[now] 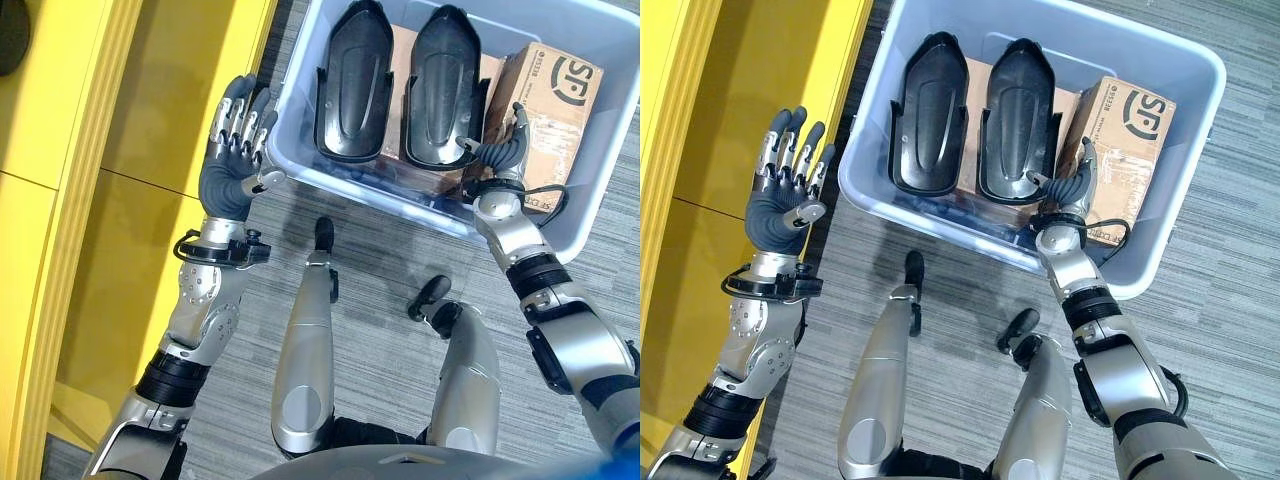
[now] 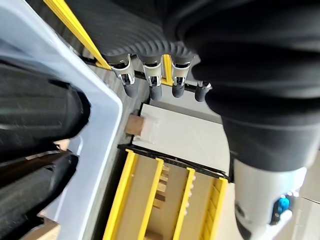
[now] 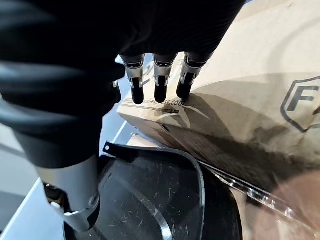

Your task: Move parts from the plastic box to the shelf.

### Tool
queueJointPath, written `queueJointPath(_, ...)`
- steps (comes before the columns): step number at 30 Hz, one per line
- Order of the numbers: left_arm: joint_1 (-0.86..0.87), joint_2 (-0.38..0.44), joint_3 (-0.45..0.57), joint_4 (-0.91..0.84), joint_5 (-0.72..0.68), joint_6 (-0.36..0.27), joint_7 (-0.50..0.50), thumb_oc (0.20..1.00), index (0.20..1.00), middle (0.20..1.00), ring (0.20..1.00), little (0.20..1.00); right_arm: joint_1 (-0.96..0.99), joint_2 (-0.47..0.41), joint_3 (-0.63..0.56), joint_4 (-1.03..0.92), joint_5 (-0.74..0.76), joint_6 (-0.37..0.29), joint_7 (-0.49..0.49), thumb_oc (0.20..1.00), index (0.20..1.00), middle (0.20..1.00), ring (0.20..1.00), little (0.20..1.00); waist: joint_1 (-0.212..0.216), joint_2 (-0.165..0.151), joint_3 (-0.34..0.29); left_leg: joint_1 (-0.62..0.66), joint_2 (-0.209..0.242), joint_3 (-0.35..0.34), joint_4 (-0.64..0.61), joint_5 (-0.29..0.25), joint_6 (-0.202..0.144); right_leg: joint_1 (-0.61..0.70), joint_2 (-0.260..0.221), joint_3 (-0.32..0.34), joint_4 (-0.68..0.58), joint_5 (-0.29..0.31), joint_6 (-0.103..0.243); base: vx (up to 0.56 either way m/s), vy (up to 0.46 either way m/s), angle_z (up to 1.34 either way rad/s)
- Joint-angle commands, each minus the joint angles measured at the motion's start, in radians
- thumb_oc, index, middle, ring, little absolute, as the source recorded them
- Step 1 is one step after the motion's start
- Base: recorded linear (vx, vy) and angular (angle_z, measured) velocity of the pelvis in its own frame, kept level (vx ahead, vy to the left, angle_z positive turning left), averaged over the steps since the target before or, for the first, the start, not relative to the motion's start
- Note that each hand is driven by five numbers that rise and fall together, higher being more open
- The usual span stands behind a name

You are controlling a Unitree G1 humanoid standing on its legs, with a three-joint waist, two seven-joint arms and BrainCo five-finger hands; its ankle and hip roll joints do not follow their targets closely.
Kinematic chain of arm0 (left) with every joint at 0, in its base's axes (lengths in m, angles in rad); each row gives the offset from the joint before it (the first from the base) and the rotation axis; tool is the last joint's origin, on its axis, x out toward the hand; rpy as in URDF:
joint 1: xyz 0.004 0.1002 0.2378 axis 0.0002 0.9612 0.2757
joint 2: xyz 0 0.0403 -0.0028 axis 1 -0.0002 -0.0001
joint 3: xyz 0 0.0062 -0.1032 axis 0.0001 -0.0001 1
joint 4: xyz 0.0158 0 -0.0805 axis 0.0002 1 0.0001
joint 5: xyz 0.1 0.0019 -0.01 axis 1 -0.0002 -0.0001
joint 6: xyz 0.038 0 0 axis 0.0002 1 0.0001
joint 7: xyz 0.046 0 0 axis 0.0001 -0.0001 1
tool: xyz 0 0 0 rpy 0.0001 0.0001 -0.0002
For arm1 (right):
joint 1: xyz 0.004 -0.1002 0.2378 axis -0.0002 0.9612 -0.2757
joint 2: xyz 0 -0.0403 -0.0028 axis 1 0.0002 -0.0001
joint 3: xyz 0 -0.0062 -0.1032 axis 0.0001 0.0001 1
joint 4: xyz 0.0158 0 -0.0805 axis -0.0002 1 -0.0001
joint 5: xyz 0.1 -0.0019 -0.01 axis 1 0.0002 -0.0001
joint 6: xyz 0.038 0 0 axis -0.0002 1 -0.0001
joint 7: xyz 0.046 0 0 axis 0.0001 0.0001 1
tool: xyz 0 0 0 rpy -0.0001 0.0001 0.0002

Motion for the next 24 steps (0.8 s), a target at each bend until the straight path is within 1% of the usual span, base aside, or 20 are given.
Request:
queueJointPath(1, -0.024, 0.003, -0.006, -0.053, -0.022, -0.042, -0.021, 1.000, 1.000, 1.000, 1.000, 1.000, -0.064, -0.076, 0.017, -0.003, -0.322, 0.048, -0.066, 1.000, 1.000, 1.000, 1.000, 1.000, 0.032, 0.056, -0.042, -0.018, -0.064, 0.004, -0.059, -0.010, 0.051, -0.003, 0.026, -0.012, 0.079, 0.012, 0.033, 0.00, 0.001, 0.14)
queueJointPath(3, -0.032, 0.007, -0.016, -0.048, -0.027, -0.044, -0.023, 1.000, 1.000, 1.000, 1.000, 1.000, -0.108, -0.101, 0.073, 0.027, -0.493, 0.086, -0.088, 1.000, 1.000, 1.000, 1.000, 1.000, 0.042, 0.056, -0.042, -0.023, -0.065, 0.001, -0.055, -0.009, 0.051, -0.003, 0.022, -0.020, 0.081, 0.015, 0.036, 0.00, -0.007, 0.09)
queueJointPath(5, -0.038, 0.014, -0.023, -0.048, -0.045, -0.042, -0.026, 1.000, 1.000, 1.000, 1.000, 1.000, -0.144, -0.121, 0.127, 0.042, -0.574, 0.130, -0.083, 1.000, 1.000, 1.000, 1.000, 1.000, 0.049, 0.056, -0.042, -0.028, -0.067, -0.004, -0.053, -0.008, 0.052, -0.002, 0.018, -0.028, 0.083, 0.018, 0.040, 0.01, -0.030, 0.05)
queueJointPath(6, -0.042, 0.019, -0.031, -0.043, -0.051, -0.044, -0.033, 1.000, 1.000, 1.000, 1.000, 1.000, -0.176, -0.143, 0.185, 0.070, -0.623, 0.154, -0.096, 1.000, 1.000, 1.000, 1.000, 1.000, 0.057, 0.053, -0.042, -0.031, -0.067, -0.007, -0.054, -0.007, 0.052, 0.001, 0.016, -0.035, 0.078, 0.023, 0.043, 0.00, -0.047, 0.07)
queueJointPath(7, -0.043, 0.021, -0.034, -0.042, -0.050, -0.045, -0.035, 1.000, 1.000, 1.000, 1.000, 1.000, -0.184, -0.148, 0.201, 0.075, -0.634, 0.159, -0.100, 1.000, 1.000, 1.000, 1.000, 1.000, 0.059, 0.051, -0.042, -0.031, -0.066, -0.008, -0.055, -0.006, 0.052, 0.002, 0.016, -0.038, 0.077, 0.024, 0.044, 0.00, -0.073, 0.09)
queueJointPath(8, -0.046, 0.037, -0.042, -0.039, -0.059, -0.057, -0.044, 1.000, 1.000, 1.000, 1.000, 1.000, -0.215, -0.166, 0.267, 0.099, -0.677, 0.185, -0.106, 1.000, 1.000, 1.000, 1.000, 1.000, 0.067, 0.044, -0.042, -0.036, -0.062, -0.010, -0.059, -0.003, 0.052, 0.007, 0.014, -0.049, 0.067, 0.032, 0.050, 0.00, -0.055, 0.09)
queueJointPath(10, -0.047, 0.042, -0.046, -0.035, -0.071, -0.063, -0.051, 1.000, 1.000, 1.000, 1.000, 1.000, -0.226, -0.174, 0.302, 0.112, -0.705, 0.202, -0.107, 1.000, 1.000, 1.000, 1.000, 1.000, 0.071, 0.040, -0.042, -0.038, -0.060, -0.012, -0.060, -0.002, 0.053, 0.008, 0.015, -0.054, 0.063, 0.036, 0.052, 0.00, -0.044, 0.10)
queueJointPath(11, -0.047, 0.048, -0.044, -0.033, -0.078, -0.064, -0.057, 1.000, 1.000, 1.000, 1.000, 1.000, -0.235, -0.179, 0.329, 0.125, -0.762, 0.217, -0.098, 1.000, 1.000, 1.000, 1.000, 1.000, 0.075, 0.037, -0.042, -0.039, -0.059, -0.013, -0.062, -0.001, 0.052, 0.009, 0.015, -0.057, 0.060, 0.038, 0.054, 0.00, -0.031, 0.06)
queueJointPath(13, -0.049, 0.052, -0.045, -0.025, -0.080, -0.068, -0.061, 1.000, 1.000, 1.000, 1.000, 1.000, -0.252, -0.180, 0.374, 0.152, -0.812, 0.248, -0.065, 1.000, 1.000, 1.000, 1.000, 1.000, 0.081, 0.034, -0.042, -0.042, -0.058, -0.016, -0.064, 0.000, 0.053, 0.010, 0.014, -0.063, 0.057, 0.041, 0.057, 0.00, -0.016, 0.00)
queueJointPath(17, -0.046, 0.059, -0.045, -0.008, -0.100, -0.078, -0.094, 1.000, 1.000, 1.000, 1.000, 1.000, -0.271, -0.177, 0.461, 0.211, -0.858, 0.266, -0.039, 1.000, 1.000, 1.000, 1.000, 1.000, 0.094, 0.029, -0.042, -0.049, -0.053, -0.019, -0.068, 0.003, 0.052, 0.012, 0.011, -0.076, 0.050, 0.046, 0.062, 0.00, -0.019, 0.05)
queueJointPath(18, -0.045, 0.065, -0.046, 0.002, -0.099, -0.089, -0.108, 1.000, 1.000, 1.000, 1.000, 1.000, -0.270, -0.158, 0.503, 0.243, -0.767, 0.304, -0.028, 1.000, 1.000, 1.000, 1.000, 1.000, 0.103, 0.026, -0.042, -0.057, -0.050, -0.024, -0.068, 0.006, 0.053, 0.012, 0.009, -0.086, 0.049, 0.051, 0.067, 0.00, -0.043, 0.14)
queueJointPath(19, -0.045, 0.066, -0.046, 0.003, -0.102, -0.089, -0.110, 1.000, 1.000, 1.000, 1.000, 1.000, -0.269, -0.155, 0.504, 0.248, -0.747, 0.307, -0.033, 1.000, 1.000, 1.000, 1.000, 1.000, 0.104, 0.026, -0.042, -0.058, -0.050, -0.024, -0.068, 0.006, 0.053, 0.012, 0.009, -0.086, 0.049, 0.052, 0.067, 0.00, -0.043, 0.12)
queueJointPath(22, -0.046, 0.072, -0.048, 0.003, -0.104, -0.097, -0.109, 1.000, 1.000, 1.000, 1.000, 1.000, -0.263, -0.134, 0.498, 0.276, -0.623, 0.328, -0.046, 1.000, 1.000, 1.000, 1.000, 1.000, 0.109, 0.028, -0.042, -0.063, -0.052, -0.026, -0.072, 0.008, 0.054, 0.009, 0.008, -0.092, 0.047, 0.055, 0.070, -0.01, -0.013, 0.04)
queueJointPath(23, -0.045, 0.070, -0.049, 0.002, -0.114, -0.096, -0.116, 1.000, 1.000, 1.000, 1.000, 1.000, -0.254, -0.112, 0.473, 0.297, -0.488, 0.320, -0.044, 1.000, 1.000, 1.000, 1.000, 1.000, 0.112, 0.030, -0.042, -0.067, -0.052, -0.027, -0.075, 0.009, 0.054, 0.008, 0.009, -0.095, 0.044, 0.056, 0.071, 0.00, 0.000, 0.00)
queueJointPath(24, -0.044, 0.070, -0.049, 0.001, -0.113, -0.097, -0.114, 1.000, 1.000, 1.000, 1.000, 1.000, -0.250, -0.102, 0.460, 0.302, -0.443, 0.321, -0.044, 1.000, 1.000, 1.000, 1.000, 1.000, 0.112, 0.031, -0.042, -0.068, -0.051, -0.027, -0.076, 0.011, 0.054, 0.007, 0.010, -0.096, 0.044, 0.056, 0.071, 0.00, 0.000, 0.00)
